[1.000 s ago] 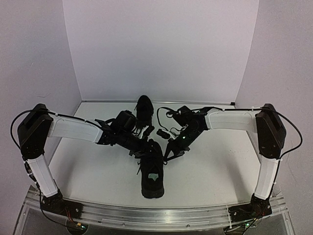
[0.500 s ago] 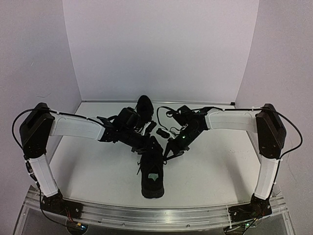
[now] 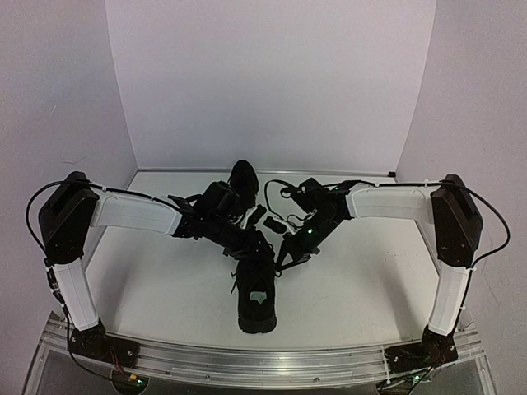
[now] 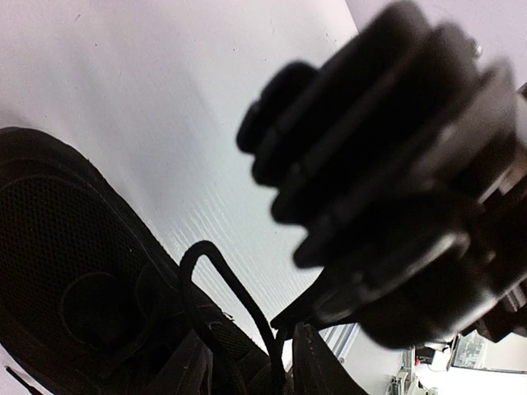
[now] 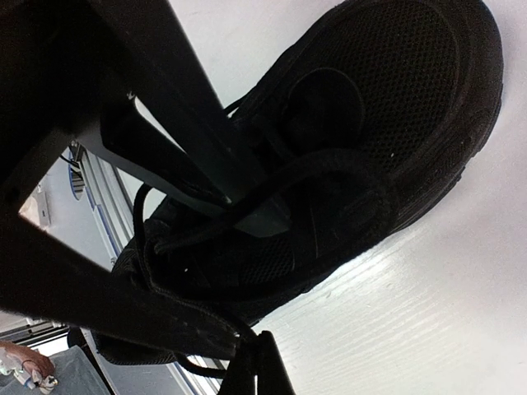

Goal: Tie the shoes

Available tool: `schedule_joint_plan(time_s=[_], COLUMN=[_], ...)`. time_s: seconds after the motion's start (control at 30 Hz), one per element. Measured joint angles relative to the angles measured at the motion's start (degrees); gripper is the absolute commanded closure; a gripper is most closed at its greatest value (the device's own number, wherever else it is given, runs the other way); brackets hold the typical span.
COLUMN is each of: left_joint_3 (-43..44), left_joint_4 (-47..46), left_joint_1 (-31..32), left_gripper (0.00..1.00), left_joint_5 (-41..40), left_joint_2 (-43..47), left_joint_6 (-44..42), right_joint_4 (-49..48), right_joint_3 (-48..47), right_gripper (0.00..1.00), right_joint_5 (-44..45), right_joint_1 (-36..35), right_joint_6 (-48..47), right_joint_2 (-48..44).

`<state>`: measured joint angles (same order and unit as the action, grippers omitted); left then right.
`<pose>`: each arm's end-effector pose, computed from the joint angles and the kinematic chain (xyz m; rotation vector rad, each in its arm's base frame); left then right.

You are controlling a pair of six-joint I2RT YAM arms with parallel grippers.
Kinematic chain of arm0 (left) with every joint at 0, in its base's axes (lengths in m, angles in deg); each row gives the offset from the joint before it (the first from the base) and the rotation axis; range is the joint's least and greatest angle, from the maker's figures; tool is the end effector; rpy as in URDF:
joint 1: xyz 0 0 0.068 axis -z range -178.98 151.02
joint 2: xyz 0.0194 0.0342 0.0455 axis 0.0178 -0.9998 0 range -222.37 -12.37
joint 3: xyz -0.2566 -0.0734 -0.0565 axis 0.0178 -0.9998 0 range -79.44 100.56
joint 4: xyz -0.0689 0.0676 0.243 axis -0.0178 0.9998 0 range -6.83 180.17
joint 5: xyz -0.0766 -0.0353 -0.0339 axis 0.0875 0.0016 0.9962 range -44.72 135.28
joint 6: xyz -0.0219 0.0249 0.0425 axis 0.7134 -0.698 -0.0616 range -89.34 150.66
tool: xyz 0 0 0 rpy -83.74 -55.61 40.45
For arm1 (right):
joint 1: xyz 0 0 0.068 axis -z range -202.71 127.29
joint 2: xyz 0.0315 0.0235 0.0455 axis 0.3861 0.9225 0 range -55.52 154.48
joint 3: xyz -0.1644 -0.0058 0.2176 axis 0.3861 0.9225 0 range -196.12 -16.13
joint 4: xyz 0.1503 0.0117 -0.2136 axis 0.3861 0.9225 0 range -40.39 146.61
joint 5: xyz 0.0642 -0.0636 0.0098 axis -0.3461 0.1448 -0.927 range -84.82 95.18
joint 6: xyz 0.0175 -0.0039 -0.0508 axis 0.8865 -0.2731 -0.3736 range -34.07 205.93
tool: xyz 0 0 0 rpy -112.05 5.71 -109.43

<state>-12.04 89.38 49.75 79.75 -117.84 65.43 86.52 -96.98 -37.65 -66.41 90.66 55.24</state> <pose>0.2449 -0.3098 0.1920 0.6558 2.5485 -1.3361 0.2692 0.2905 0.1982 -1.1555 2.5847 1.2469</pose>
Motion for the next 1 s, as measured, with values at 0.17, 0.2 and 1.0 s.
schedule_joint_plan(time_s=[0.17,0.2,1.0], left_joint_3=[0.0,0.0,-0.7], left_joint_4=[0.4,0.4,10.3], left_joint_1=[0.0,0.0,-1.3], left_gripper=[0.85,0.9,1.0], left_joint_5=[1.1,1.3,-12.5], left_joint_2=[0.0,0.0,5.9], left_joint_6=[-0.3,-0.3,-3.4], right_joint_4=[0.0,0.0,0.4], right_joint_3=[0.0,0.0,6.2], right_gripper=[1.0,1.0,1.0], right_joint_5=[0.0,0.0,3.2], right_joint_1=[0.0,0.0,0.0], right_joint_6=[0.0,0.0,0.0], right_joint_2=[0.0,0.0,-2.4])
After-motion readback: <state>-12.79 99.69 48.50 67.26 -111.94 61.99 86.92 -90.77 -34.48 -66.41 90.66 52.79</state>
